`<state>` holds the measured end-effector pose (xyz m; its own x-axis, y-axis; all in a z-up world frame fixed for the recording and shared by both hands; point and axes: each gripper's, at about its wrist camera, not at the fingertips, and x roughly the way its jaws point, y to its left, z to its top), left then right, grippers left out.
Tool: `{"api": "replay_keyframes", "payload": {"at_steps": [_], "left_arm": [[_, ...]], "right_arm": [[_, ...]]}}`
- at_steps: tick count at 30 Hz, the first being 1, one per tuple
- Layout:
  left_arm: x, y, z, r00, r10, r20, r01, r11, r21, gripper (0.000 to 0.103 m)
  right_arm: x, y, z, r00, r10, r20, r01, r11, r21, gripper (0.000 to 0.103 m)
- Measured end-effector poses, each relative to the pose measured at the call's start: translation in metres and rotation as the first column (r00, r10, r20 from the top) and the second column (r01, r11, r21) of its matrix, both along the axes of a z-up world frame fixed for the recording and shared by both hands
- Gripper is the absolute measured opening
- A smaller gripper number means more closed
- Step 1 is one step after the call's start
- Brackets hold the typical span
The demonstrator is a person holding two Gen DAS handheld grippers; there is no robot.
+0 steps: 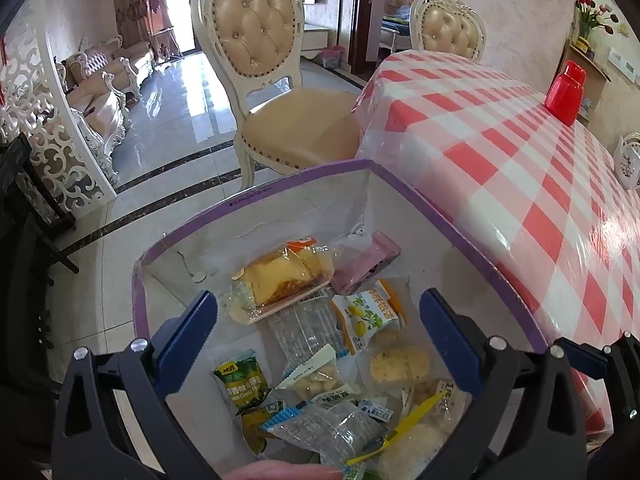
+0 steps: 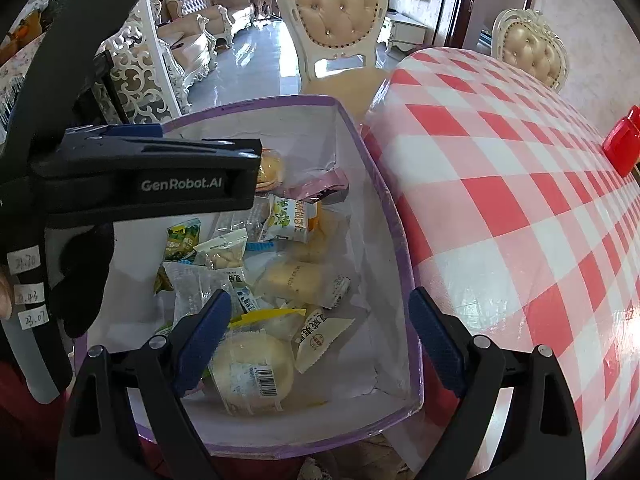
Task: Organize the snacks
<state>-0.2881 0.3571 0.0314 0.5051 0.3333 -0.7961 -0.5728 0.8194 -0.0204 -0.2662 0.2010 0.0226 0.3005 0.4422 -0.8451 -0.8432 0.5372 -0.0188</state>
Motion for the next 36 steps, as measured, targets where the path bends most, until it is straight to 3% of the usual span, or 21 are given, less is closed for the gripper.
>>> {"api": "replay_keyframes", "payload": {"at_steps": [36], "left_arm": [[0.0021,-0.0001,-0.0093,1.0,-0.012,-0.021,0.012,1.0,-0.007,0.101]], "right_arm": [[-0.0003,0.0034,-0.0073,1.0,0.002,-0.012,-0.002,1.0,-0.015,0.087]]}}
